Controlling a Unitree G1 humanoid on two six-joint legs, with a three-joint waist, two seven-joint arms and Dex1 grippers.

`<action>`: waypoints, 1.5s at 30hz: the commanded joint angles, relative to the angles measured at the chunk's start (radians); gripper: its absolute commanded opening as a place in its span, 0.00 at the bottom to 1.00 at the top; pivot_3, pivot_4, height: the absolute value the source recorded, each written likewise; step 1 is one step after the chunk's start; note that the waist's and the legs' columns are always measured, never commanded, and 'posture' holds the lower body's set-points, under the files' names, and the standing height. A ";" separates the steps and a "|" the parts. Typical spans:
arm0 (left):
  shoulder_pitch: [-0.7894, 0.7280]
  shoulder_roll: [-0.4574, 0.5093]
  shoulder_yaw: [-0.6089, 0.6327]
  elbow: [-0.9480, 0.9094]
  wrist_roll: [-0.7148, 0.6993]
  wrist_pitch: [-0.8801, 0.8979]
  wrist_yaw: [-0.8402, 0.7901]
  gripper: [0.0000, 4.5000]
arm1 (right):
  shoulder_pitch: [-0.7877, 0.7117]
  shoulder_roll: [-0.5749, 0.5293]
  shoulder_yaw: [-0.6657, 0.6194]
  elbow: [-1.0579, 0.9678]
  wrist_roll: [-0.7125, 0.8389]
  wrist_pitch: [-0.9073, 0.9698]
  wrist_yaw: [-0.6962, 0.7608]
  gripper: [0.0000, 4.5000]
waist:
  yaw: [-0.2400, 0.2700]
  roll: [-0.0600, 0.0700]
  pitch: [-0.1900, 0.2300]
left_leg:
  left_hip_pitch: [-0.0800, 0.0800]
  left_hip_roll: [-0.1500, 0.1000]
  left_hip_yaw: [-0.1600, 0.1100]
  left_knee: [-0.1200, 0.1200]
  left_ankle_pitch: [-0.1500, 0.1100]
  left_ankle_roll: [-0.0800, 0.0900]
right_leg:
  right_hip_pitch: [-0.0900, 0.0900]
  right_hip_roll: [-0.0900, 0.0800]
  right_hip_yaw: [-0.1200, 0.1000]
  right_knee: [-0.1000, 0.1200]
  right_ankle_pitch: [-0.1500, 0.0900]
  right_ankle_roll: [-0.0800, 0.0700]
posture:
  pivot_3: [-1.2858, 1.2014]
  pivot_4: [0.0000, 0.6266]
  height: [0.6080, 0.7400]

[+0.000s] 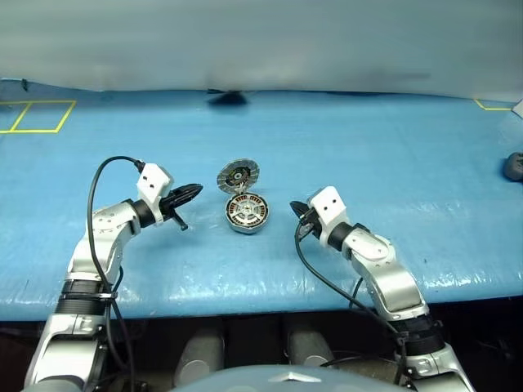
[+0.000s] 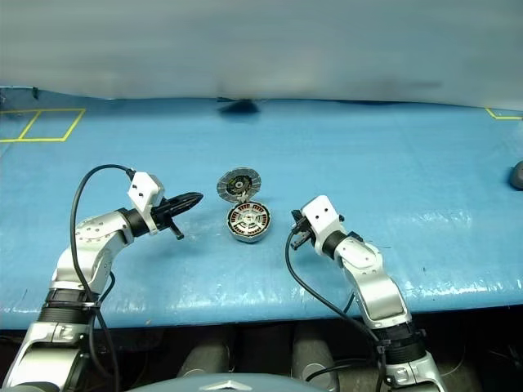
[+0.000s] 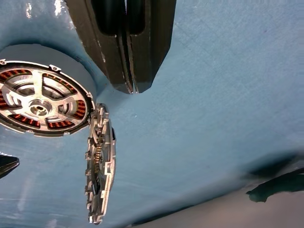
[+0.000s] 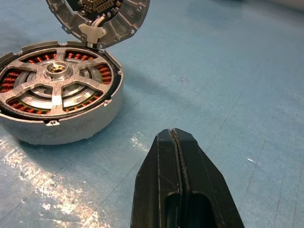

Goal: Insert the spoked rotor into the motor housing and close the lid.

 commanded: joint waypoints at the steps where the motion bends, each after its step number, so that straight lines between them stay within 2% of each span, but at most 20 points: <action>1: -0.048 -0.004 0.004 0.008 0.006 0.016 0.014 0.01 | 0.042 -0.031 0.006 -0.082 0.032 0.008 0.051 0.00 | 0.001 0.000 0.000 | 0.000 0.000 0.000 0.000 0.000 0.000 | 0.000 0.000 0.000 0.000 0.000 0.000 | 0.52 0.24 1.00; 10: -0.135 -0.033 0.008 0.060 -0.021 0.051 0.004 0.01 | 0.102 -0.037 0.031 -0.129 0.112 -0.024 0.153 0.00 | -0.006 0.000 0.000 | 0.001 0.000 0.000 0.001 0.000 0.000 | 0.001 0.000 0.000 0.001 0.000 0.001 | 0.52 0.24 1.00; 18: -0.227 -0.051 0.008 0.173 0.043 -0.010 0.082 0.01 | 0.100 -0.038 0.031 -0.116 0.097 -0.044 0.132 0.00 | -0.001 0.000 0.000 | 0.001 0.000 0.000 0.002 0.001 0.000 | 0.002 0.000 0.000 0.000 0.001 0.001 | 0.52 0.24 1.00; 27: -0.377 -0.136 0.022 0.359 0.054 -0.102 0.155 0.01 | 0.092 -0.034 0.043 -0.112 0.093 -0.052 0.118 0.00 | 0.005 -0.001 0.000 | -0.001 -0.001 -0.001 0.001 0.001 0.000 | 0.001 0.000 -0.001 -0.001 0.001 0.001 | 0.52 0.24 1.00; 37: -0.473 -0.220 -0.016 0.509 0.080 -0.175 0.090 0.01 | 0.100 -0.037 0.036 -0.130 0.085 -0.052 0.107 0.00 | 0.003 -0.001 0.000 | -0.001 -0.001 -0.001 0.001 0.001 0.000 | 0.001 0.000 -0.001 -0.001 0.001 0.002 | 0.52 0.24 1.00; 45: -0.494 -0.279 0.028 0.498 -0.021 -0.155 -0.031 0.01 | 0.108 -0.033 0.039 -0.135 0.080 -0.054 0.095 0.00 | 0.001 -0.001 0.000 | -0.001 -0.001 -0.001 0.001 0.001 0.000 | 0.001 0.000 0.000 -0.001 0.001 0.002 | 0.52 0.24 1.00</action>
